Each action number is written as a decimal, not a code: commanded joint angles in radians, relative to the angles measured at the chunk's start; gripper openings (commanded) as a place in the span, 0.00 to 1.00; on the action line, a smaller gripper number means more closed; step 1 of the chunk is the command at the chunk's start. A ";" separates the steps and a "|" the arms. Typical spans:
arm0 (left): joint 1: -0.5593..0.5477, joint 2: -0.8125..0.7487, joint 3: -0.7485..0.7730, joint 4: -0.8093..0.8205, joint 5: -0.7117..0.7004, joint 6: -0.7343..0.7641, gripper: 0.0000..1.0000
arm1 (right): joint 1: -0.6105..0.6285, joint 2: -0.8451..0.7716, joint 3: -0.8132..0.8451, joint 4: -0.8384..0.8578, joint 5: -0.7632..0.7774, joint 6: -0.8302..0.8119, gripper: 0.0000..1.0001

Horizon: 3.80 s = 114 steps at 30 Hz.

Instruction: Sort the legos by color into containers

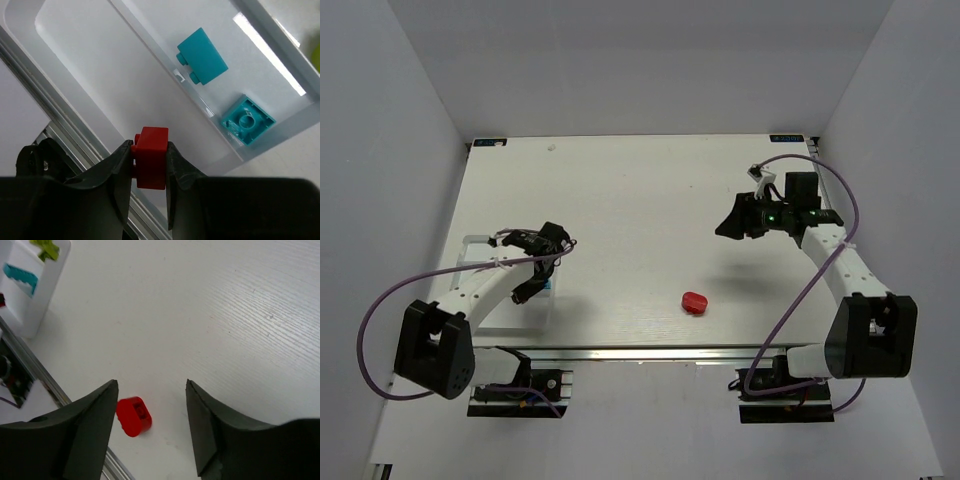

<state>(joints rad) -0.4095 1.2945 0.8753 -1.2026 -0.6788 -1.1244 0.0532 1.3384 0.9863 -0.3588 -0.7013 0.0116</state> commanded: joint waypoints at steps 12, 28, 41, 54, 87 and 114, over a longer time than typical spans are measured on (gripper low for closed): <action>0.092 -0.067 -0.050 0.084 0.077 -0.026 0.86 | 0.232 0.102 0.080 -0.247 0.127 -0.476 0.79; 0.072 -0.445 -0.205 0.678 0.889 0.583 0.73 | 0.559 0.113 -0.081 -0.306 0.276 -0.685 0.89; 0.063 -0.394 -0.272 0.842 1.119 0.448 0.87 | 0.691 0.134 -0.170 -0.146 0.477 -0.636 0.72; -0.005 -0.328 -0.489 1.394 1.311 0.150 0.91 | 0.683 -0.046 -0.163 -0.083 0.260 -0.647 0.00; -0.290 0.183 -0.139 1.459 1.331 0.172 0.33 | 0.732 -0.171 -0.127 0.103 0.243 -0.650 0.00; -0.291 -0.225 -0.165 1.078 1.337 0.948 0.08 | 0.606 0.005 0.147 -0.456 -0.233 -0.865 0.89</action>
<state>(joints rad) -0.6899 1.1362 0.7307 -0.1207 0.5808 -0.3199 0.6609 1.3304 1.0683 -0.7300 -0.8356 -0.8013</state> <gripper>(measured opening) 0.473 0.891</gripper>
